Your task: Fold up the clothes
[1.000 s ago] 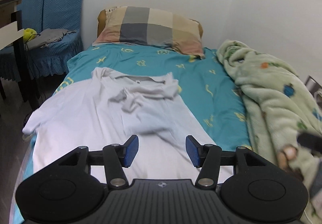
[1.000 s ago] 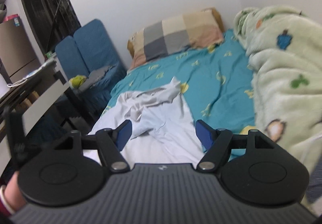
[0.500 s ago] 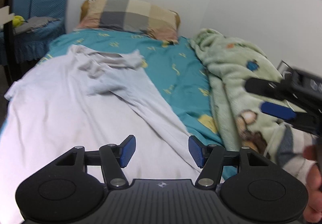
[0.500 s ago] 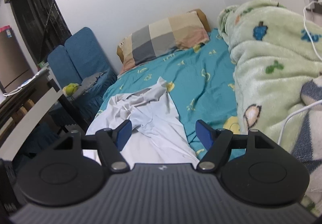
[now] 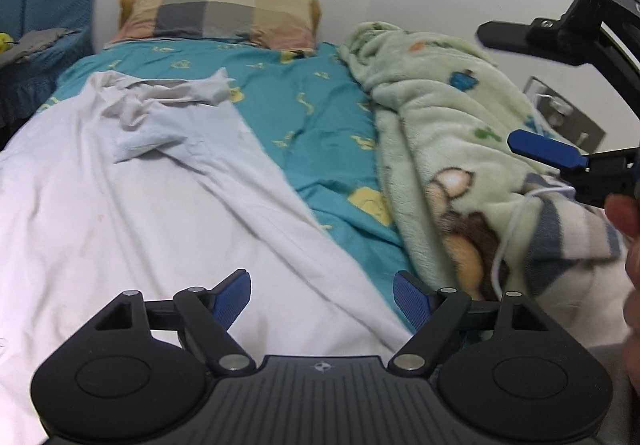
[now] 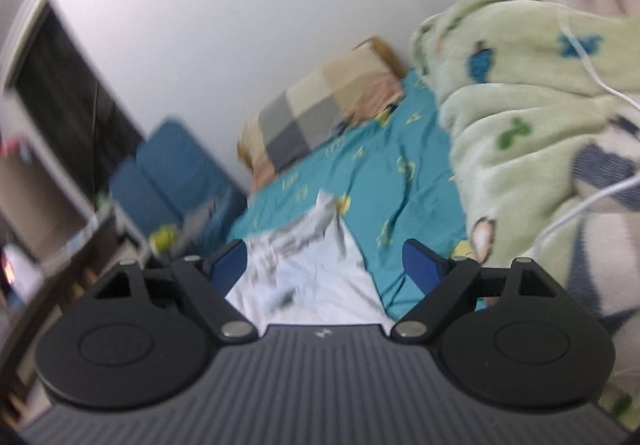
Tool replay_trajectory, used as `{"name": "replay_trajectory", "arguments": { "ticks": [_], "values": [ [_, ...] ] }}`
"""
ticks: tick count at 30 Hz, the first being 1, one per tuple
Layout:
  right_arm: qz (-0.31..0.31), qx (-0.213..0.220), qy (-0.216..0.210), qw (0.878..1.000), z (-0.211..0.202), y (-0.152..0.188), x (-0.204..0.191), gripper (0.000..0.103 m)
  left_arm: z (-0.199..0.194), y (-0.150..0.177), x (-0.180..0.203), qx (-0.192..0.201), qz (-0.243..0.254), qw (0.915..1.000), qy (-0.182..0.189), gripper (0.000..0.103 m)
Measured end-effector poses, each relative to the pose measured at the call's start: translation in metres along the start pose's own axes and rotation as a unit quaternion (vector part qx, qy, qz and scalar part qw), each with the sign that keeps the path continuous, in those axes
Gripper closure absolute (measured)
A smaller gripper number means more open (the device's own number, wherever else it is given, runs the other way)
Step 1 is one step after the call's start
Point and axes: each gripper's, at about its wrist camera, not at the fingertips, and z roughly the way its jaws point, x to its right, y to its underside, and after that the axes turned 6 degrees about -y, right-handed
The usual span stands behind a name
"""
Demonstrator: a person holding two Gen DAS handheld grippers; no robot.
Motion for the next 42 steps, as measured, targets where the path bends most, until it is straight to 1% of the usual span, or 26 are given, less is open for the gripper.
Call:
{"name": "replay_trajectory", "arguments": {
  "ticks": [3,4,7,8,9,10,11,13,15,16,17,18,19,20,22,25,28,30,32,34,35,37,38,40,41,42],
  "values": [
    [0.048,0.028,0.011,0.998,-0.007,-0.007,0.020,0.016,0.006,0.003,0.009,0.000,0.011,0.9998,0.018,0.024],
    [0.061,0.035,0.014,0.997,-0.008,-0.009,0.024,0.016,0.010,0.005,0.011,-0.002,0.016,0.9996,0.022,0.026],
    [0.087,0.053,0.028,0.994,-0.009,-0.011,0.034,0.016,0.027,0.011,0.019,-0.020,0.027,0.9988,0.037,0.031],
    [0.086,0.053,0.033,0.994,-0.008,-0.010,0.033,0.015,0.034,0.013,0.021,-0.031,0.032,0.9982,0.040,0.032],
    [0.085,0.053,0.039,0.994,-0.006,-0.009,0.033,0.015,0.043,0.015,0.024,-0.047,0.037,0.9976,0.034,0.033],
    [0.080,0.050,0.040,0.995,-0.004,-0.009,0.031,0.015,0.051,0.017,0.025,-0.061,0.036,0.9971,0.026,0.037],
    [0.072,0.047,0.043,0.995,-0.001,-0.008,0.029,0.015,0.058,0.019,0.024,-0.071,0.029,0.9967,0.027,0.038],
    [0.057,0.040,0.048,0.996,0.004,-0.006,0.024,0.015,0.070,0.021,0.019,-0.088,0.008,0.9946,0.054,0.038],
    [0.045,0.034,0.057,0.997,0.009,-0.005,0.021,0.015,0.082,0.022,0.014,-0.102,-0.013,0.9917,0.077,0.045],
    [0.041,0.032,0.061,0.997,0.011,-0.004,0.020,0.015,0.087,0.022,0.012,-0.106,-0.023,0.9907,0.082,0.055],
    [0.039,0.032,0.066,0.997,0.012,-0.003,0.020,0.015,0.090,0.022,0.010,-0.110,-0.032,0.9895,0.088,0.070],
    [0.038,0.031,0.069,0.996,0.013,-0.002,0.020,0.015,0.093,0.022,0.008,-0.113,-0.040,0.9882,0.095,0.078],
    [0.036,0.030,0.072,0.996,0.014,-0.001,0.020,0.015,0.096,0.022,0.006,-0.117,-0.048,0.9868,0.102,0.096],
    [0.034,0.030,0.073,0.996,0.015,-0.001,0.020,0.015,0.099,0.022,0.004,-0.121,-0.056,0.9852,0.108,0.101],
    [0.032,0.028,0.076,0.996,0.017,-0.001,0.020,0.015,0.095,0.021,-0.004,-0.117,-0.074,0.9835,0.116,0.102],
    [0.031,0.022,0.077,0.996,0.019,0.000,0.019,0.015,0.075,0.011,-0.022,-0.107,-0.099,0.9785,0.146,0.102],
    [0.032,0.008,0.068,0.997,0.023,0.000,0.018,0.015,0.042,-0.005,-0.055,-0.102,-0.116,0.9720,0.177,0.102],
    [0.031,-0.004,0.062,0.998,0.026,0.002,0.016,0.015,0.024,-0.013,-0.084,-0.103,-0.135,0.9693,0.178,0.102],
    [0.025,-0.020,0.059,0.998,0.032,0.004,0.012,0.015,0.010,-0.019,-0.113,-0.105,-0.153,0.9691,0.163,0.102],
    [0.020,-0.036,0.055,0.998,0.038,0.007,0.008,0.015,0.005,-0.024,-0.142,-0.104,-0.163,0.9729,0.127,0.102],
    [0.017,-0.043,0.054,0.997,0.041,0.008,0.006,0.016,0.005,-0.023,-0.156,-0.108,-0.172,0.9735,0.106,0.102],
    [0.001,-0.062,0.055,0.997,0.048,0.012,0.000,0.016,0.011,-0.016,-0.182,-0.121,-0.195,0.9703,0.077,0.102],
    [-0.008,-0.071,0.056,0.996,0.052,0.014,-0.004,0.016,0.015,-0.010,-0.193,-0.127,-0.207,0.9677,0.069,0.102],
    [-0.026,-0.092,0.058,0.994,0.060,0.019,-0.011,0.016,0.023,0.001,-0.204,-0.142,-0.229,0.9603,0.071,0.101],
    [-0.035,-0.103,0.059,0.992,0.064,0.021,-0.014,0.016,0.025,0.004,-0.207,-0.147,-0.234,0.9580,0.075,0.101],
    [-0.038,-0.116,0.056,0.991,0.071,0.024,-0.016,0.016,0.026,0.004,-0.206,-0.150,-0.232,0.9581,0.076,0.102]
  ]
}}
